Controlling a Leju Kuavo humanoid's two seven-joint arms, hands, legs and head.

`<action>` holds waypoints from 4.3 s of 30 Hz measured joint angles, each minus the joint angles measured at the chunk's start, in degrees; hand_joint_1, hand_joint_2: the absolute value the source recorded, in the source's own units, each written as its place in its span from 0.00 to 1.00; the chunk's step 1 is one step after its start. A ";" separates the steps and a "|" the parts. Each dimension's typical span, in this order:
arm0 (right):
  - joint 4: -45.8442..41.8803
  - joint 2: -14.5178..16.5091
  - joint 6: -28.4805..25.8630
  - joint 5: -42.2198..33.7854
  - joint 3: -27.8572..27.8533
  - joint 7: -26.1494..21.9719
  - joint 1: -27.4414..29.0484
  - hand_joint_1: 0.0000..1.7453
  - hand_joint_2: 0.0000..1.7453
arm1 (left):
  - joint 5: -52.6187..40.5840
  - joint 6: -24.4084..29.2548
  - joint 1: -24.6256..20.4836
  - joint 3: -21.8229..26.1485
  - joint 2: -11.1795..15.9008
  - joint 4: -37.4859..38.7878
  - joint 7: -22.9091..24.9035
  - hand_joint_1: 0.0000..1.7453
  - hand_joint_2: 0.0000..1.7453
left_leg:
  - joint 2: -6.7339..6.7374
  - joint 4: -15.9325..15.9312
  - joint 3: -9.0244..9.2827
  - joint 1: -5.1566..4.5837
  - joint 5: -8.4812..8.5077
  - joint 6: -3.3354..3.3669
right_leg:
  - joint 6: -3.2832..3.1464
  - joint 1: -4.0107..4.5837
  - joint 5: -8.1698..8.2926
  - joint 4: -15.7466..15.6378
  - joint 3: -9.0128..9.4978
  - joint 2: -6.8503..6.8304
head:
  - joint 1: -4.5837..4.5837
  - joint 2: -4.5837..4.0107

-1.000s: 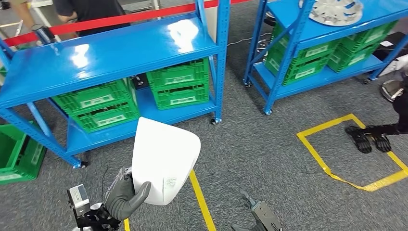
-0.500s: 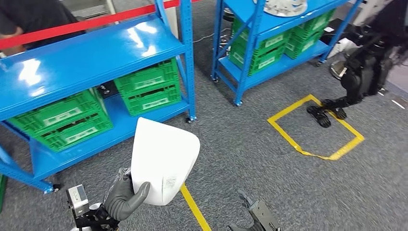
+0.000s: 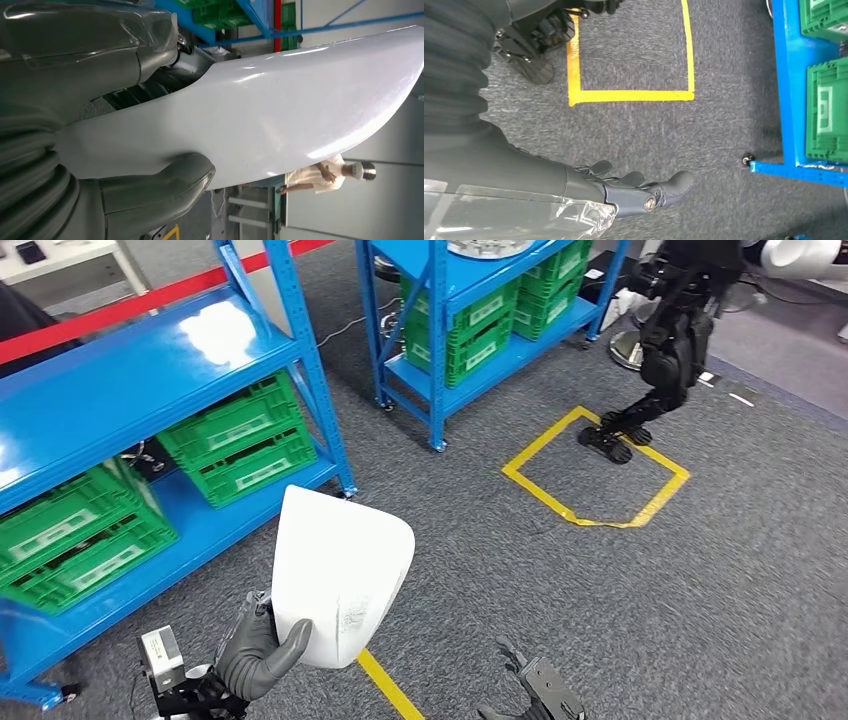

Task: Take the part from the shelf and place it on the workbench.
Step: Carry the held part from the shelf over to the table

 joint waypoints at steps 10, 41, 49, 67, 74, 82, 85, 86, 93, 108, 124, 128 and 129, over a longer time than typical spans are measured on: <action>0.20 -0.18 0.26 0.12 0.21 0.03 -0.40 0.00 1.00 | 0.08 -0.60 -0.89 0.04 -0.61 -0.12 0.01 1.00 1.00 | -1.75 -17.67 8.08 -0.07 8.31 3.04 | 2.08 0.06 -0.08 2.37 -2.83 1.79 | 0.05 0.00; -4.72 -2.52 -1.45 0.21 0.52 3.72 2.21 0.00 1.00 | 0.64 -2.57 -1.36 0.13 -1.43 0.59 1.28 1.00 1.00 | -1.54 -17.72 7.96 0.02 8.43 3.23 | 1.94 0.48 -0.30 3.83 -3.90 1.16 | 0.07 0.00; -4.89 -2.38 -0.29 -0.33 0.20 4.98 1.84 0.00 1.00 | 0.70 -2.02 -1.40 -0.01 -1.17 0.53 2.09 1.00 1.00 | 5.42 -17.20 7.31 -0.64 8.42 2.85 | 3.62 -0.21 -1.97 3.97 -1.15 -6.16 | 0.38 0.00; -3.02 -0.76 0.52 0.37 0.14 2.51 0.28 0.00 1.00 | 1.09 -1.37 -1.07 -0.01 -0.68 0.45 2.06 1.00 1.00 | -4.78 -15.57 7.49 -0.02 6.69 2.02 | 1.50 0.23 1.82 0.19 -1.28 4.21 | 0.17 0.00; -1.51 -0.71 0.84 0.86 0.25 1.75 -0.16 0.00 1.00 | 1.18 -1.30 -0.74 0.05 -1.18 0.44 1.39 1.00 1.00 | 1.09 -17.68 7.74 -0.37 8.71 3.53 | 1.78 0.30 -3.88 13.62 -8.63 -2.21 | 0.52 0.00; -0.46 -1.25 0.10 0.60 0.29 1.50 -0.02 0.00 1.00 | 1.28 -1.71 -0.16 0.03 -1.35 0.60 0.87 1.00 1.00 | 6.92 -17.14 7.48 -0.83 8.34 2.23 | 2.13 0.79 -0.25 -0.62 0.85 -7.21 | 0.41 0.00; -0.55 -1.49 -0.79 0.08 0.26 1.71 0.44 0.00 1.00 | 1.36 -2.43 -0.68 -0.02 -1.46 0.76 0.81 1.00 1.00 | 6.47 -16.41 7.37 -0.56 7.60 1.09 | 0.96 0.40 0.30 -0.86 0.50 -5.22 | 0.34 0.00; -0.62 -1.55 -1.01 -0.05 0.26 1.81 0.58 0.00 1.00 | 1.41 -2.68 -0.87 -0.02 -1.48 0.81 0.81 1.00 1.00 | 4.81 -14.91 6.83 -0.38 6.40 0.74 | 0.59 0.17 0.52 -0.97 0.57 -4.54 | 0.31 0.00; -0.91 -1.60 -1.60 -0.59 0.25 2.22 1.12 0.00 1.00 | 1.51 -3.66 -1.06 -0.03 -1.56 1.57 1.17 1.00 1.00 | -0.01 1.09 -0.14 0.04 -0.45 0.30 | -0.06 0.50 1.07 -0.79 0.29 -0.04 | 0.24 0.00; -2.62 -1.85 -2.25 -1.60 0.17 3.54 2.32 0.00 1.00 | 1.46 -4.44 -2.51 -0.17 -2.16 2.20 1.89 1.00 1.00 | 2.32 -17.91 7.28 -0.08 9.18 3.46 | 1.62 0.43 -5.25 16.76 -9.54 -2.50 | 0.42 0.00; -5.31 -2.08 -0.65 -0.47 0.03 5.75 1.98 0.00 1.00 | 2.20 -2.74 -3.11 -0.94 -1.81 2.89 2.64 1.00 1.00 | -0.08 0.29 -0.28 0.32 0.05 0.27 | 0.24 0.06 0.62 0.02 -0.03 -0.42 | 0.22 0.00; -5.04 -1.71 -0.15 -0.01 0.04 5.50 1.44 0.00 1.00 | 2.17 -2.50 -2.85 -0.86 -1.46 2.85 2.63 1.00 1.00 | -3.88 -12.72 5.66 0.42 7.14 1.49 | 0.53 0.27 0.87 0.39 -0.25 2.80 | 0.26 0.00; -4.98 -1.61 -0.07 0.02 0.03 5.45 1.30 0.00 1.00 | 2.15 -2.49 -2.80 -0.85 -1.39 2.80 2.62 1.00 1.00 | -4.83 -14.63 6.45 0.37 7.71 1.69 | 0.80 0.27 1.03 0.43 -0.52 3.42 | 0.24 0.00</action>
